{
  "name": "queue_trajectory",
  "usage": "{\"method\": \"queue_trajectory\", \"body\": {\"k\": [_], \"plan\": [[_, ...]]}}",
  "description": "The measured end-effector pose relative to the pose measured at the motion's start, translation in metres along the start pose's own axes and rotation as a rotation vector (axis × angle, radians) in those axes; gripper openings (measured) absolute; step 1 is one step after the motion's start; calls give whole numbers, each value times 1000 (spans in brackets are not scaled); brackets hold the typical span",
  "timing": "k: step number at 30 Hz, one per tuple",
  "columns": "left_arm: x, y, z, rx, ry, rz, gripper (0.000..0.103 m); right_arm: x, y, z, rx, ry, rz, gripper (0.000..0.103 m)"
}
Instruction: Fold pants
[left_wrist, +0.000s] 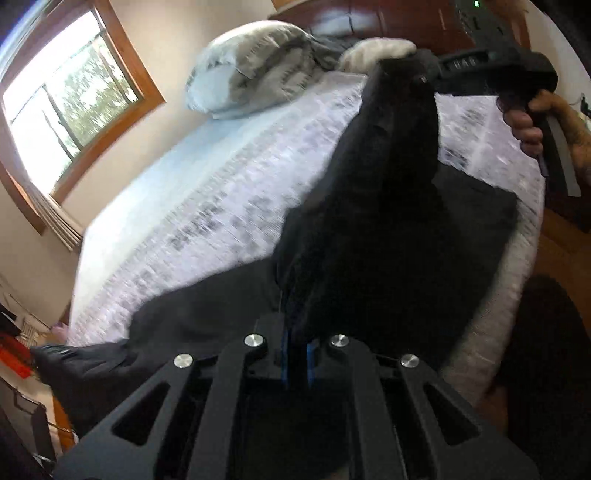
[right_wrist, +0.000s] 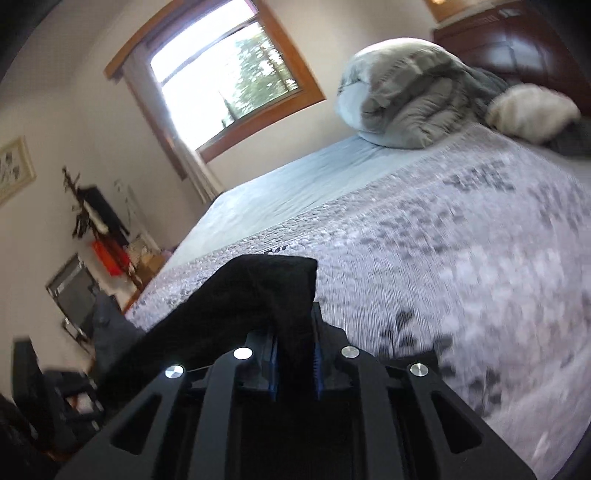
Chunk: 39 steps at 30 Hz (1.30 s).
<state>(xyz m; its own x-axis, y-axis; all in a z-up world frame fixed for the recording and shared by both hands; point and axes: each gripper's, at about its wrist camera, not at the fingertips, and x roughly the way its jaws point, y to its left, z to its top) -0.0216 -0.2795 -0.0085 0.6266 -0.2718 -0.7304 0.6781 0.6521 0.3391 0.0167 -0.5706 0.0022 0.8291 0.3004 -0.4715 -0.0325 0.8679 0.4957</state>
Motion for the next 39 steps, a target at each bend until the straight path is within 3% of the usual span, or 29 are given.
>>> {"method": "queue_trajectory", "body": {"k": [3,10,13,15,19,24,27,31,33,34,35,37,39], "plan": [[6,-18,-14,-12,56,-43,5,-12,-9,-20,53,-6,1,19],[26,-47,-38,-7,156,-159,8,-23,-20,-58,78,53,-91,19],[45,-55,-45,-30,199,-167,9,-21,-26,-70,91,93,-136,20],[53,-55,-46,-46,214,-171,11,-19,-28,-75,75,115,-191,26],[62,-55,-47,-57,229,-170,12,-24,-29,-84,84,165,-255,56],[63,-57,-47,-58,231,-168,13,-59,-26,-99,155,188,-249,63],[64,-54,-47,-72,239,-180,13,-84,-28,-106,263,160,-195,65],[60,-52,-44,-98,256,-208,26,-95,-28,-112,471,108,8,70],[56,-49,-44,-106,266,-219,46,-86,-24,-109,519,105,62,72],[50,-41,-41,-117,258,-234,65,-79,-23,-106,552,102,83,74],[39,-36,-40,-134,229,-245,72,-70,-23,-102,575,110,82,74],[19,-28,-36,-144,177,-249,76,-53,-23,-94,586,149,7,74],[5,-19,-35,-155,146,-227,83,-35,-22,-85,577,172,-48,68]]}}
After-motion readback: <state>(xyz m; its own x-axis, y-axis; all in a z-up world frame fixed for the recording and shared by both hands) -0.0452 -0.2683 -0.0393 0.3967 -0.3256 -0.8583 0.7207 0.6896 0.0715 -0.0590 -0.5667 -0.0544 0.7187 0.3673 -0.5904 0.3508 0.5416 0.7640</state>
